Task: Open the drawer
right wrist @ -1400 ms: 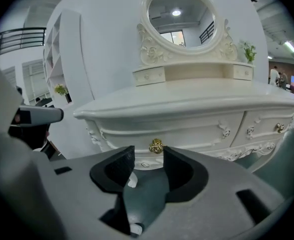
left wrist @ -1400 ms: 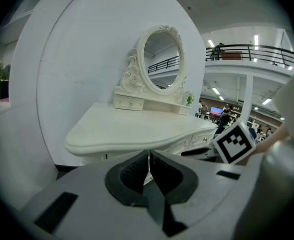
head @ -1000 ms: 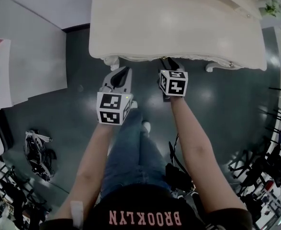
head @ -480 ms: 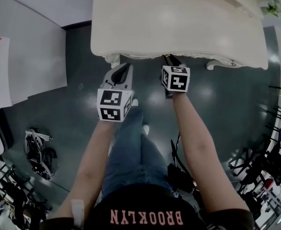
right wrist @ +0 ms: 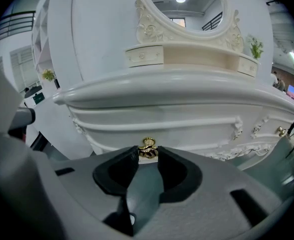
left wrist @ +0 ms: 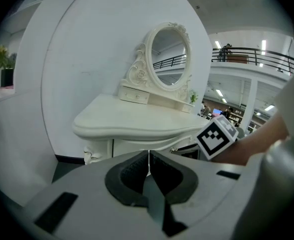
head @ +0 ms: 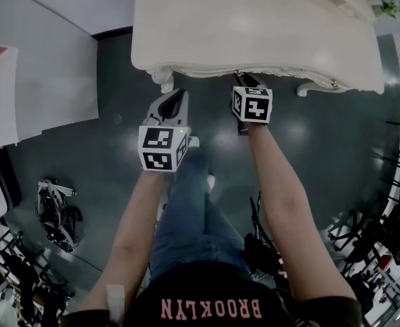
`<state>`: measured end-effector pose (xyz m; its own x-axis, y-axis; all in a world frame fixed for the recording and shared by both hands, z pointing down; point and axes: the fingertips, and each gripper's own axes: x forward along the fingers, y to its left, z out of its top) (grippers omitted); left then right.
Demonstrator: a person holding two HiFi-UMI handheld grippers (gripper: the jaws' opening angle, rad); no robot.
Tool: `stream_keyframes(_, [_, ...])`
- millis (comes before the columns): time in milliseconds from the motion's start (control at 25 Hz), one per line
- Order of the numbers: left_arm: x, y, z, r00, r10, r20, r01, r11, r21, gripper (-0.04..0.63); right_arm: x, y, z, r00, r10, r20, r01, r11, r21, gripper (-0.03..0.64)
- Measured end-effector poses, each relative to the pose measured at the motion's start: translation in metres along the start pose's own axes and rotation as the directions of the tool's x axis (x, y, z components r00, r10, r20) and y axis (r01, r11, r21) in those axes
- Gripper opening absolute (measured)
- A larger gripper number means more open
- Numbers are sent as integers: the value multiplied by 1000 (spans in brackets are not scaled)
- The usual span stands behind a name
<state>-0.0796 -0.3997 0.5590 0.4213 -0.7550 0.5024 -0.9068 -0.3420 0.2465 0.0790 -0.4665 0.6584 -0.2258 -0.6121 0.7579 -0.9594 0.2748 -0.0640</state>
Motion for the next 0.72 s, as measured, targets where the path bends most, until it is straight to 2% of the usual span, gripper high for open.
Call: stream_keyframes(720, [-32,-21,-9,999,17,31,-17,999,27,9,-47,12,-53,1000,13,-13,-13,1000,-11,106])
